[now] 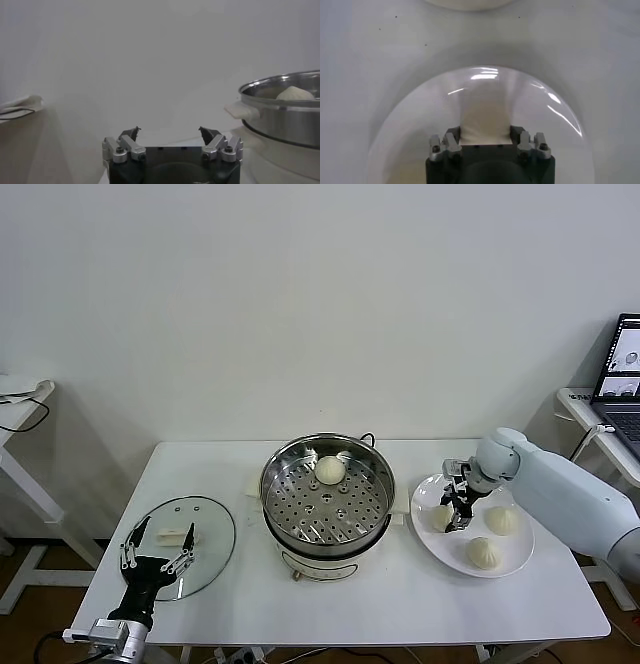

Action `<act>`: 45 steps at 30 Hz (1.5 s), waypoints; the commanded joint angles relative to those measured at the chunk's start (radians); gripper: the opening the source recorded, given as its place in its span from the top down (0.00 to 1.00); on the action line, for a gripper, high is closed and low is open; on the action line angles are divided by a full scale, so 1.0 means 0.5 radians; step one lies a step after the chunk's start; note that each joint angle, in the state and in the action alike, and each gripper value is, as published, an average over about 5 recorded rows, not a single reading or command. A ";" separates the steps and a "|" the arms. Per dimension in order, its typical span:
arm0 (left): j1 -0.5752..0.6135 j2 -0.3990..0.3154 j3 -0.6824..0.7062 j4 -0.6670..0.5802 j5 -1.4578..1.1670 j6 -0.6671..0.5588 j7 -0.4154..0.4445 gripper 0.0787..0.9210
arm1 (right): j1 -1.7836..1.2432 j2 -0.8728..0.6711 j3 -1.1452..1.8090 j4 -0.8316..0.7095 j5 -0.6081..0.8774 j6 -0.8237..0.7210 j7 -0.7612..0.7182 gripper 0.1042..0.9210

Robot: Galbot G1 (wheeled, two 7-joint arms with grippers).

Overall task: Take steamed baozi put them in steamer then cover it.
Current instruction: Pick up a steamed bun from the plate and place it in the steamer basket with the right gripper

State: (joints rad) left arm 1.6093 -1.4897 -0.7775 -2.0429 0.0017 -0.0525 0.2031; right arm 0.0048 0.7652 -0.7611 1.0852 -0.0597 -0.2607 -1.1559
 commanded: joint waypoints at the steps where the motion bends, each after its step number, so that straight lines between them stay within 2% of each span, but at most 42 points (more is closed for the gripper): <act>1: 0.008 -0.004 0.013 -0.006 0.020 -0.003 -0.002 0.12 | 0.451 -0.295 -0.386 0.333 0.400 -0.083 -0.023 0.34; 12: 0.036 0.001 0.016 -0.020 0.037 -0.019 0.003 0.12 | 1.534 -0.520 -1.279 0.931 1.030 -0.248 -0.037 0.33; 21: 0.054 0.003 0.019 -0.080 0.037 -0.020 0.006 0.12 | 2.073 -0.288 -1.640 1.188 1.393 -0.402 -0.013 0.33; 32: 0.053 -0.002 -0.010 -0.090 0.031 -0.029 0.014 0.12 | 1.865 0.295 -1.489 1.080 1.518 -0.634 0.197 0.33; 45: 0.025 -0.002 -0.048 -0.058 0.020 -0.028 0.018 0.12 | 1.478 0.862 -1.249 0.675 1.486 -0.809 0.356 0.33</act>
State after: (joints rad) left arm 1.6253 -1.4904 -0.7976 -2.0789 0.0125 -0.0674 0.2112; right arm 0.8207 0.9879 -1.4229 1.5251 0.6583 -0.6069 -1.0248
